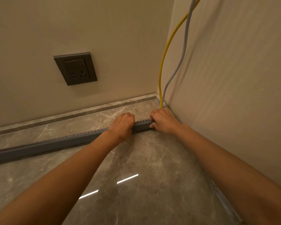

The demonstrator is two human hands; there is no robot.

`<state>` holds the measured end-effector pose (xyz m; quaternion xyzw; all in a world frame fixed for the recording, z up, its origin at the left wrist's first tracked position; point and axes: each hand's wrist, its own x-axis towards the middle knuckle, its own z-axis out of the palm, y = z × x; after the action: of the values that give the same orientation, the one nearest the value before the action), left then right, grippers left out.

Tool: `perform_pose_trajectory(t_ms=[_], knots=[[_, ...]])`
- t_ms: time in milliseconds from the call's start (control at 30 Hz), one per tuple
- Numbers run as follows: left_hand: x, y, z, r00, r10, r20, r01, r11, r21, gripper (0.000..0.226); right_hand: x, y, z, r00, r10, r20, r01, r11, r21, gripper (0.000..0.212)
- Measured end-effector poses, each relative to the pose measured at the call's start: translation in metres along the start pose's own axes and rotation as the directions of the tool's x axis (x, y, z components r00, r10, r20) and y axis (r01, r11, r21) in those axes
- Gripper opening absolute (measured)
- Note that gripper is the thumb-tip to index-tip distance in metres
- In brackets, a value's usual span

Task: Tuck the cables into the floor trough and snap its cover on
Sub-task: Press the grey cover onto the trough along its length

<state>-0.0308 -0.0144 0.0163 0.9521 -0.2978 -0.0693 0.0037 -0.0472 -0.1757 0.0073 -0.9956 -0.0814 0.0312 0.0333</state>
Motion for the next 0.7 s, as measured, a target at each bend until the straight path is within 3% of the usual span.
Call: perform_pose_trajectory(t_ms=[367, 500, 600, 700], knots=[[0.000, 0.001, 0.007, 0.999, 0.028, -0.044, -0.026, 0.999, 0.032, 0.025, -0.006, 0.002, 0.007, 0.998, -0.060, 0.005, 0.060, 0.992, -0.112, 0.028], [0.001, 0.001, 0.009, 0.998, 0.037, -0.047, -0.035, 0.998, 0.047, 0.026, -0.006, 0.001, 0.004, 0.999, -0.044, 0.014, 0.044, 0.999, -0.027, 0.055], [0.000, 0.001, 0.014, 0.997, 0.053, -0.059, -0.049, 0.996, 0.077, 0.026, -0.002, 0.005, 0.005, 0.992, -0.113, 0.062, 0.121, 0.981, -0.153, 0.045], [-0.001, 0.001, 0.018, 0.995, 0.068, -0.074, -0.059, 0.991, 0.119, 0.025, -0.002, 0.008, 0.010, 0.989, -0.124, 0.077, 0.134, 0.981, -0.142, 0.039]])
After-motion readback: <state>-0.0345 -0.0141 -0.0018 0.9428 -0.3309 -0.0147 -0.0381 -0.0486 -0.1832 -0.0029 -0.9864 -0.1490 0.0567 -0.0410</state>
